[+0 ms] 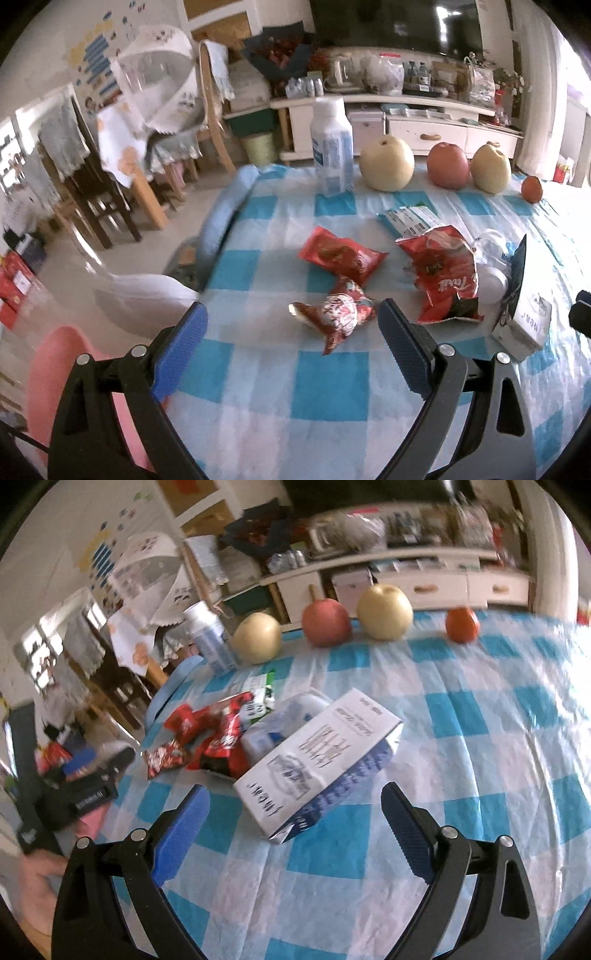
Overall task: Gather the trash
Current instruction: 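Grasp the red round candy wrapper with the left tool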
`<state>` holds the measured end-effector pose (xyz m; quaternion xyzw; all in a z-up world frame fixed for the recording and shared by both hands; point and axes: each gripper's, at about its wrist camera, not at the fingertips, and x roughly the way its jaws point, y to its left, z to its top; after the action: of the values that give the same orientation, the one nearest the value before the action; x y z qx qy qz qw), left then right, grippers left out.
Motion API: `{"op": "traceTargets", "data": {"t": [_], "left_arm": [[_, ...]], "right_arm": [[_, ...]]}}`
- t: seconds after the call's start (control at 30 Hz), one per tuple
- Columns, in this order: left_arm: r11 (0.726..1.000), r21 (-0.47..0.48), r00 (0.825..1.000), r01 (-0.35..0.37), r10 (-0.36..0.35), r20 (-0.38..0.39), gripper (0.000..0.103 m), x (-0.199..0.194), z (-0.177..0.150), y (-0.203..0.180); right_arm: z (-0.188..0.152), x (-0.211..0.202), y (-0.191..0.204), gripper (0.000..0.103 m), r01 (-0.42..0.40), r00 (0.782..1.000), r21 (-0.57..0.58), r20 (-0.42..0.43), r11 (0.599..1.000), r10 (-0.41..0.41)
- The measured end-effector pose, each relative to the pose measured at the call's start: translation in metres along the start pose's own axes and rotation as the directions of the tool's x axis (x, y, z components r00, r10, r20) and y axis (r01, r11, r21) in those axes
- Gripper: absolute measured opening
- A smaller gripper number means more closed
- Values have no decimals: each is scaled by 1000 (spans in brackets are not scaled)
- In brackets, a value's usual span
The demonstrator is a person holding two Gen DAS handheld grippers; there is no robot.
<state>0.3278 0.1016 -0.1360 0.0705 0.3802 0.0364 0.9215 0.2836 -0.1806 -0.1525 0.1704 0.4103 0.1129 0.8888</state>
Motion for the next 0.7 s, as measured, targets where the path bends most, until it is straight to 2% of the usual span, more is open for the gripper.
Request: {"op": "traceTargets", "data": {"t": [0.17,0.37,0.53,0.57,0.7], "left_arm": [[995,-85,996,57,-62,-58,94,26,1,7],[976,-180,986,120,-139,-94,91,50,1,12],[963,-225,977,151,-180,-116,75,65,-1,12],[961,-228,975,157,-187,-117,74,67,-1,11],[948,-231,962,218,-249,-113,59,70,-1,3]], "right_arm": [[8,14,-31,93,-34,998,151,-53,988,42],[12,30,-42,93,-75,992,234,-84,969,97],[15,35,-32,93,-62,994,189,-78,980,78],[15,36,-29,93,-48,995,167,-74,985,61],[20,40,-21,93,11,998,87,-59,996,-6]]}}
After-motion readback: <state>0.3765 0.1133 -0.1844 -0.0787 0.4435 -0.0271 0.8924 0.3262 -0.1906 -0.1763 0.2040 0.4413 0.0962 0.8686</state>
